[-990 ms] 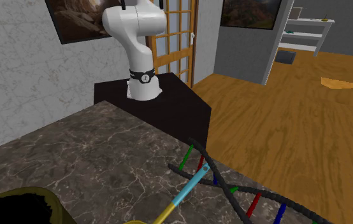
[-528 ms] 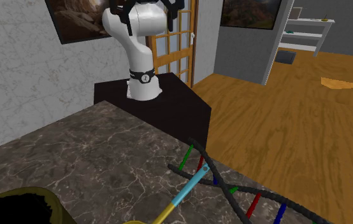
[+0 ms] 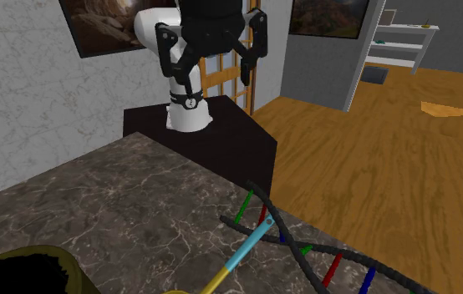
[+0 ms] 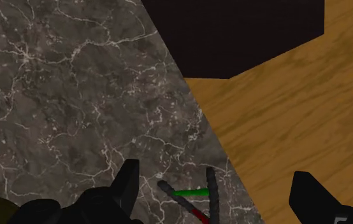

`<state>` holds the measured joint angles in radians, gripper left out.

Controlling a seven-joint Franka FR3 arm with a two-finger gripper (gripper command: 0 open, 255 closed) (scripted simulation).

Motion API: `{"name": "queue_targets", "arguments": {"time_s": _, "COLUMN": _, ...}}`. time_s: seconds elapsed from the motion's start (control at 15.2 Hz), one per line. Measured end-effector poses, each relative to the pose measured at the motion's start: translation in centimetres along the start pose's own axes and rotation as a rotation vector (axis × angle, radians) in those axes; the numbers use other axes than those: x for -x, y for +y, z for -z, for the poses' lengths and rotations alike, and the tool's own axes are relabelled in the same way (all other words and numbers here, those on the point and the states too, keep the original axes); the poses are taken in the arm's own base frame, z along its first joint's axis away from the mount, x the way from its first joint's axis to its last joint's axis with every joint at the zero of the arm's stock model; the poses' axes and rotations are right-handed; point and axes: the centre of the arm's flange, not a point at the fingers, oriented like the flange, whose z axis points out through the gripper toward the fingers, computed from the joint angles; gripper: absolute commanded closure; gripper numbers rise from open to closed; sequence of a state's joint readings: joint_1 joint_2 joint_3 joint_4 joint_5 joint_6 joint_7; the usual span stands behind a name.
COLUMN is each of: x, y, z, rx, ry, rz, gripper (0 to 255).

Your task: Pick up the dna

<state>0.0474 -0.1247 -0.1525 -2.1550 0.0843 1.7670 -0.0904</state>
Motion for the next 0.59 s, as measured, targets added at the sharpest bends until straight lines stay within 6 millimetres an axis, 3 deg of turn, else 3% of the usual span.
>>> {"name": "queue_targets", "arguments": {"time_s": 0.59, "x": -12.0, "y": -0.7, "z": -4.2, "rx": -0.044, "ry": -0.055, "rz": 0.098, "gripper": 0}}
